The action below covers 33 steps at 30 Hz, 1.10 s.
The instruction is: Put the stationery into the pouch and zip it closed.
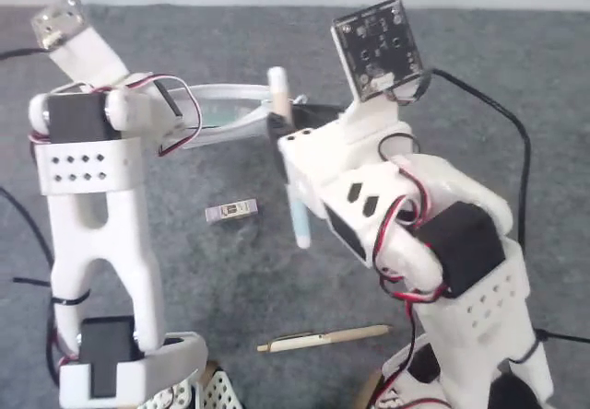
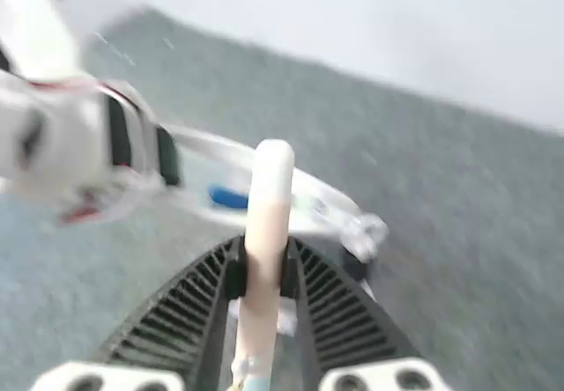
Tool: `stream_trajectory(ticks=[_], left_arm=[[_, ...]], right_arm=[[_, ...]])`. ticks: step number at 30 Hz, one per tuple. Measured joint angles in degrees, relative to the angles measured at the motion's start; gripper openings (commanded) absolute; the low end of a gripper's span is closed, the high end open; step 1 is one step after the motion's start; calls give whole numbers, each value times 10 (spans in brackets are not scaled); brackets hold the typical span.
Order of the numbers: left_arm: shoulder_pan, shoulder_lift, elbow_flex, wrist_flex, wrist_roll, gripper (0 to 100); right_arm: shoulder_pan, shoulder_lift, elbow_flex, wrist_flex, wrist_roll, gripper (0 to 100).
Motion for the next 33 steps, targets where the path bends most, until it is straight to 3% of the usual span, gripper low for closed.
stream_trajectory(ticks=[20,33], left_arm=[[1,0,18,0,-11,11],[1,0,18,0,-11,11]], right_arm=[[-14,-1,34,-273,0,6],[-4,1,287,-649,21,6]])
